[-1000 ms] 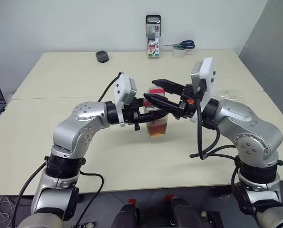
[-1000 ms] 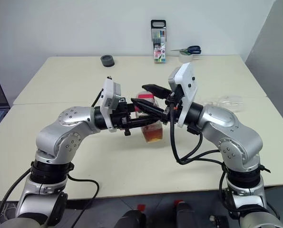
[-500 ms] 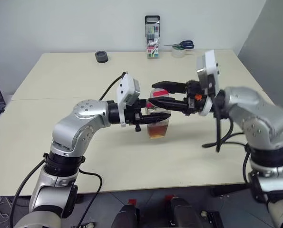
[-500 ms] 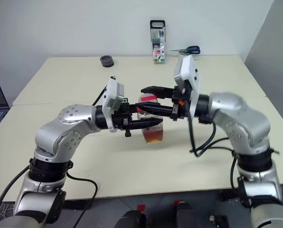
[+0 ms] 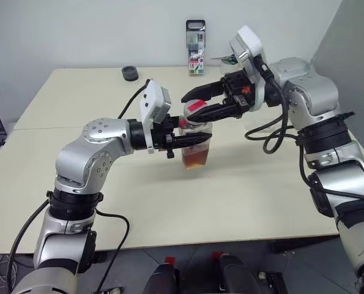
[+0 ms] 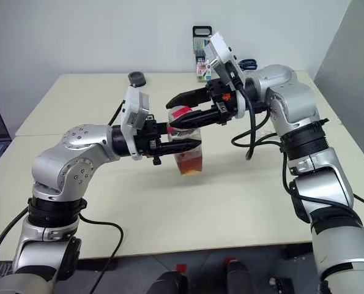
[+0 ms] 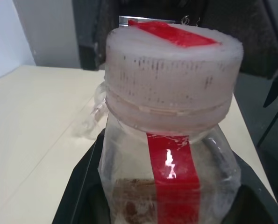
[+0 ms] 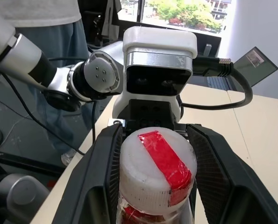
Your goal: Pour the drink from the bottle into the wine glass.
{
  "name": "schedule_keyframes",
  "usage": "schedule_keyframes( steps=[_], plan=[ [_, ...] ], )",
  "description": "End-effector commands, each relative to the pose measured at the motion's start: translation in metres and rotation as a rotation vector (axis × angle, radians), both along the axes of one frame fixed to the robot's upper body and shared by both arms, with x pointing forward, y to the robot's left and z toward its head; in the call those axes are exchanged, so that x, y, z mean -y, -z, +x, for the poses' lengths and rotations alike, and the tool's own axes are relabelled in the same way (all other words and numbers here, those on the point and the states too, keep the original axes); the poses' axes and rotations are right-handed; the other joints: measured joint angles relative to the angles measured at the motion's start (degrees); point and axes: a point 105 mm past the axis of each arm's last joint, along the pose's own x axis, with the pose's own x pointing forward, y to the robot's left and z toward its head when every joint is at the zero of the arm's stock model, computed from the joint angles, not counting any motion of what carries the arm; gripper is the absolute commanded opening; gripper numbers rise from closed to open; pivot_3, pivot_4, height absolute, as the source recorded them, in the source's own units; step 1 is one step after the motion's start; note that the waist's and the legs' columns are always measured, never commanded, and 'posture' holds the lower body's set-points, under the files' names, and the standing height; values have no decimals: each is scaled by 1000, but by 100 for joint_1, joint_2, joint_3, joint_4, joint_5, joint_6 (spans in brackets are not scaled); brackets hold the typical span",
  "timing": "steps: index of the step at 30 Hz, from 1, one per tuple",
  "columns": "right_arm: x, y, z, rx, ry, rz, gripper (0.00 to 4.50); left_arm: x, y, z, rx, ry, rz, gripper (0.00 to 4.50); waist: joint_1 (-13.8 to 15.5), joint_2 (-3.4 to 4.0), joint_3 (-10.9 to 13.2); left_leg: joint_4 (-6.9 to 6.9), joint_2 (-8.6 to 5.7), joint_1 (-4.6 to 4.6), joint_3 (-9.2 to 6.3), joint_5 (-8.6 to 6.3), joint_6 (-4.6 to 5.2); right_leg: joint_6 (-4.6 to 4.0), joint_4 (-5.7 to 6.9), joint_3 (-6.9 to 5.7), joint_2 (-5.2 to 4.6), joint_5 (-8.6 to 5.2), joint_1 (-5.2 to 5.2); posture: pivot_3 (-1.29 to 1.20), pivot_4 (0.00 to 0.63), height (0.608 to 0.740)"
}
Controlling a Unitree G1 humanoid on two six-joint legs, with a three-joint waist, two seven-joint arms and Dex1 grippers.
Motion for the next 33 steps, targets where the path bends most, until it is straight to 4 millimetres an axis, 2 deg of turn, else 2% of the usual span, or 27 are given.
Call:
schedule_keyframes(
  steps=[1, 5, 9, 11, 14, 20, 26, 30, 33],
  plan=[
    [26, -3, 7, 8, 91, -25, 3176, 18, -14, -25, 79, 148, -36, 1849, 18, -1, 0, 3, 0, -4, -4, 0, 0, 0, 0, -1, -1, 0, 0, 0, 150, 740],
    [47, 0, -3, -105, 182, 15, 4490, 16, -14, -22, 79, 130, -48, 1849, 46, -1, 0, 12, -4, -25, -25, 0, -1, 0, -6, -3, -9, 0, -4, 0, 150, 740],
    [62, 8, -32, -227, 241, 36, 4490, 13, -14, -21, 77, 125, -48, 1849, 48, 1, 1, 12, -3, -50, -28, 1, -1, 0, -5, -3, -11, 0, -27, 0, 150, 740],
    [59, 7, -44, -233, 281, 81, 4490, 12, -14, -19, 75, 121, -49, 1849, 6, 4, 2, 9, -3, -51, -18, 1, -1, 0, 1, 2, -10, 0, -34, 0, 150, 740],
    [43, 6, -54, -185, 370, 171, 4490, 14, -14, -14, 75, 112, -59, 1849, -26, 4, 2, 7, 1, -44, 6, 1, -1, 0, 27, 9, -2, 0, -47, 0, 150, 740],
    [25, 7, -59, -132, 543, 338, 4490, 16, -14, -14, 77, 122, -56, 1849, 23, 3, 2, 18, -3, -43, -6, 2, 1, 0, 33, 7, -3, 0, -39, 0, 150, 740],
    [20, 6, -55, -132, 631, 412, 4490, 18, -16, -12, 83, 129, -53, 1849, 18, 3, 2, 17, -4, -42, -5, 3, 0, 0, 29, 1, -4, 0, -39, 0, 150, 740],
    [19, 4, -54, -127, 648, 441, 3624, 18, -16, -12, 86, 132, -48, 1849, 10, 3, 2, 16, -3, -42, -4, 3, 1, 0, 30, 1, -2, 0, -40, 0, 150, 740],
    [20, 2, -52, -128, 652, 458, 2554, 18, -15, -13, 88, 128, -47, 1849, 6, 4, 2, 16, -3, -42, -4, 3, 2, 0, 30, 0, -1, 0, -40, 0, 150, 740]
  ],
)
